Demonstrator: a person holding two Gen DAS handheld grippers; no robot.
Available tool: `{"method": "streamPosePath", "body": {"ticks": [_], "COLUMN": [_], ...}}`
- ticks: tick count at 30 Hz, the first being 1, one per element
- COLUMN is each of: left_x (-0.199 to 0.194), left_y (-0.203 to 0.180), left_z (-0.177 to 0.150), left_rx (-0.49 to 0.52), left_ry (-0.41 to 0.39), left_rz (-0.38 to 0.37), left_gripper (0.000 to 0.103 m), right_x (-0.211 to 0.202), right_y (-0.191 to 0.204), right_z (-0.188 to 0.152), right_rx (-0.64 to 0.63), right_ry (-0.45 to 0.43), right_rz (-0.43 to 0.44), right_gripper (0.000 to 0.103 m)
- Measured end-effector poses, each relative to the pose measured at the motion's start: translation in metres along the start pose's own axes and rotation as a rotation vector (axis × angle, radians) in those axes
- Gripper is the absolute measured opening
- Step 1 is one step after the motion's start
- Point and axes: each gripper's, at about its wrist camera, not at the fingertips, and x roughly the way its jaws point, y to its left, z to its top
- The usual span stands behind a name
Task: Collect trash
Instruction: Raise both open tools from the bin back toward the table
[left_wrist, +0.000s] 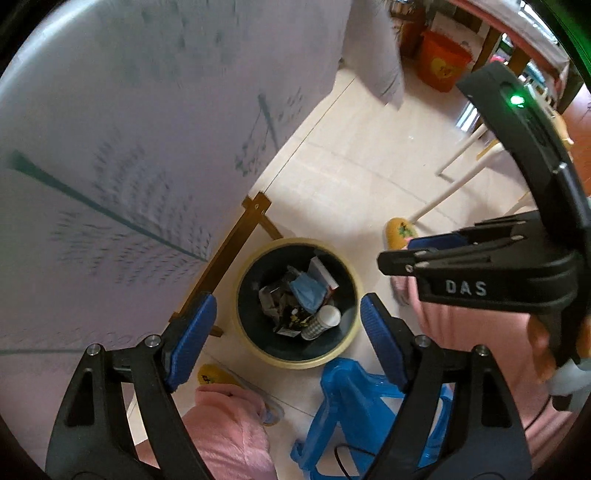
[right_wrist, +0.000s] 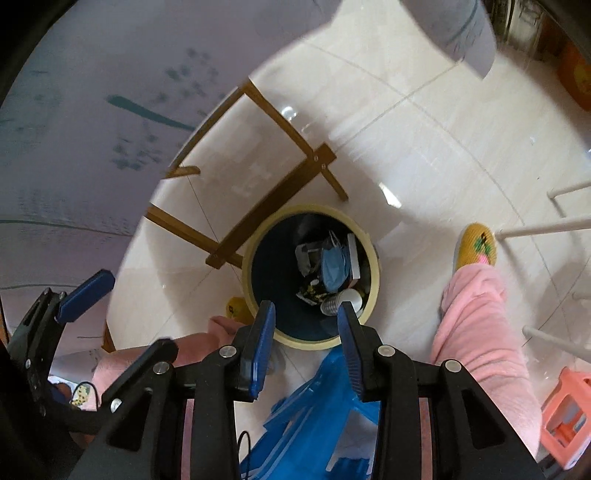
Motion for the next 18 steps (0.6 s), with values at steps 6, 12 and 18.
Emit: {"method": "streamPosePath", "body": {"ticks": [6,12,18], "left_x": [-0.062,-0.128,-0.175], "left_y": [-0.006,0.006,0.045], "left_z": [0.000,0.010,0.033], "left_rx": [0.016,0.004,-0.060], "left_ry": [-0.084,-0.159,-0.186], "left_rz": [-0.027,-0.003,-0.020], "left_gripper": [0.078,0.085,0.085], "right_x": [-0.059,-0.126,-0.190], "right_y": [0.015,0.031,0.067], "right_z": [-0.010,-0.011,0.002], "right_rx": [-0.042,-0.064,-0.127], "right_ry": [-0.091,-0.174,-0.273], "right_rz": [-0.015,-0.007,0.025], "right_gripper": [0.036,0.036,0.036]}}
